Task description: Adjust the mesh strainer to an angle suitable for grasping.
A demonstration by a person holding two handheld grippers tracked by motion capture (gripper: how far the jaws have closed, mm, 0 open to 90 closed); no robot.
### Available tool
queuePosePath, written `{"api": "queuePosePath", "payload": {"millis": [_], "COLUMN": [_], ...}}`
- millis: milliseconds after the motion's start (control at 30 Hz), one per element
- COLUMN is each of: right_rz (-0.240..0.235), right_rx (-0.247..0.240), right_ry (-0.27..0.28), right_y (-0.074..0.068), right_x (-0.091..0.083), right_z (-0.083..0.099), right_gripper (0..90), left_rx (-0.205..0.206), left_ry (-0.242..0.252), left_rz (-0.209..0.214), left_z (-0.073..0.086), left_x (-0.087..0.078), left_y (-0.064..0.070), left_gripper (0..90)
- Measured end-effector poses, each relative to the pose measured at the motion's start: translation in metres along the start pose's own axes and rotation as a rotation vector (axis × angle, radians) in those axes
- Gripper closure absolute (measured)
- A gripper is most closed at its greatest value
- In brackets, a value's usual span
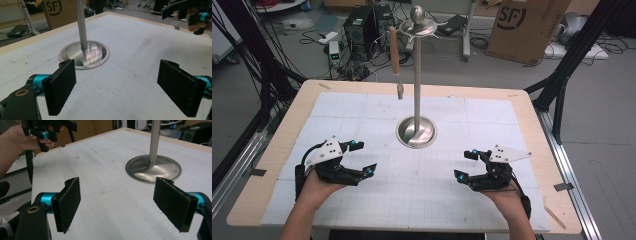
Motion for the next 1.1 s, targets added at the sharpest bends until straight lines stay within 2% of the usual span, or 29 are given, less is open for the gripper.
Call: {"api": "queuePosePath", "payload": {"millis": [367,767,967,1100], "right_rz": [0.008,0.015,0.041,0.063], "right_rx": [0.007,0.010,0.026,0.036], "right_ry": [-0.022,-0.030,-0.013,-0.018], "right_y": [-0.002,-0.001,0.003,0.007], "right_x": [0.003,0.003,0.000,0.001], "right_z": [0.002,0.003,0.003,0.004], "right_gripper": [21.0,21.1,21.1,21.1], "left_rx": [-0.012,-0.020,-0.020,-0.025], "left_ry": [-0.031,-0.014,-0.004,-0.006], "left_rz": [-0.001,0.005,0.025,0.022], "left_z": [0.007,0.006,0.006,0.006], "left_x": [0.004,0.002,0.003,0.002], "left_y": [-0.002,-0.002,-0.003,-0.003], "left_gripper": [16.1,16.1,16.2,16.2]}}
Point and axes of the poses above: each handheld gripper's, and its own axes: x roughly forward along the jaws, z roughly out of its underside, y roughly to its right, the point moved 3 cm from there along x, roughly forward along the jaws, and after that the axes turned 8 degrees about z, right-handed, at the moved point
